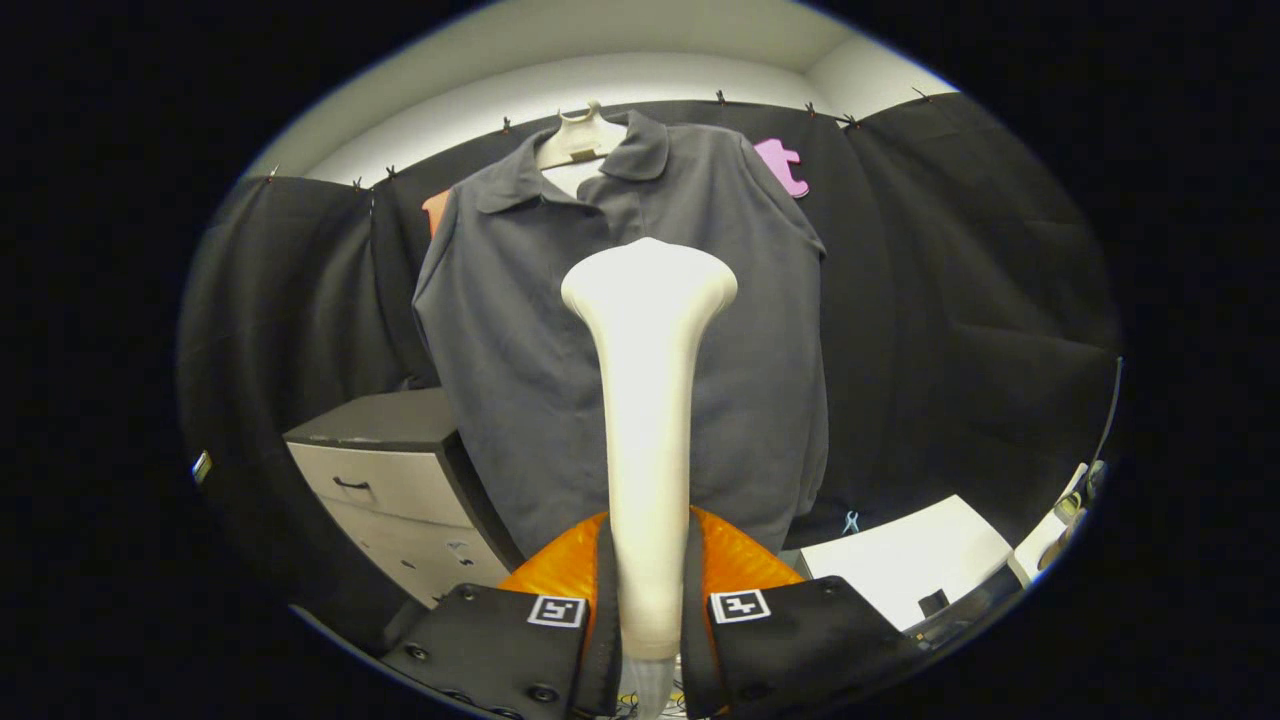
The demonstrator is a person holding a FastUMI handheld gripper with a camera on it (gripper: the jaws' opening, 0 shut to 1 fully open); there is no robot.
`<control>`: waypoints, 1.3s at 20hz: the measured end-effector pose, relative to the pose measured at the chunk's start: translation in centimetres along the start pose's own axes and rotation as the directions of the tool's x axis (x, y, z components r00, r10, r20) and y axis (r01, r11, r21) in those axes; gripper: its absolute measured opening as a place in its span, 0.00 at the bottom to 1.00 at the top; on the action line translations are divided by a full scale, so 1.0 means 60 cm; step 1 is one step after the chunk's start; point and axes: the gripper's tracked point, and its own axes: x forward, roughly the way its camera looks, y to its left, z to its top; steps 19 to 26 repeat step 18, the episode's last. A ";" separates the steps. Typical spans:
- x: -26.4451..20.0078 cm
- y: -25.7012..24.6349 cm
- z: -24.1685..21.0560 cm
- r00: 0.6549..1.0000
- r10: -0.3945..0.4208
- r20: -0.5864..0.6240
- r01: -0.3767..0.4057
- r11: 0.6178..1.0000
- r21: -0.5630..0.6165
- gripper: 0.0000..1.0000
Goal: Iron the clothes twice with a garment steamer, once on the left side and once on the right side.
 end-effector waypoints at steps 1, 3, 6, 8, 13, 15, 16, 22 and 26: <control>0.000 0.008 0.022 1.000 0.001 0.021 -0.001 1.000 -0.007 0.31; -0.002 0.017 0.064 0.998 -0.001 0.070 0.002 1.000 -0.022 0.32; -0.015 0.034 0.102 0.992 0.003 0.124 0.000 1.000 -0.020 0.32; -0.020 0.041 0.133 0.988 0.007 0.155 -0.005 1.000 -0.014 0.31; -0.038 0.040 0.190 0.973 0.007 0.229 -0.002 1.000 -0.019 0.31; -0.046 0.041 0.213 0.967 0.009 0.255 -0.002 1.000 -0.026 0.31; -0.052 0.040 0.225 0.963 0.006 0.271 0.003 0.999 -0.034 0.32; -0.063 0.039 0.247 0.954 0.003 0.299 0.011 0.999 -0.046 0.31; -0.063 0.039 0.247 0.954 0.003 0.299 0.011 0.999 -0.046 0.31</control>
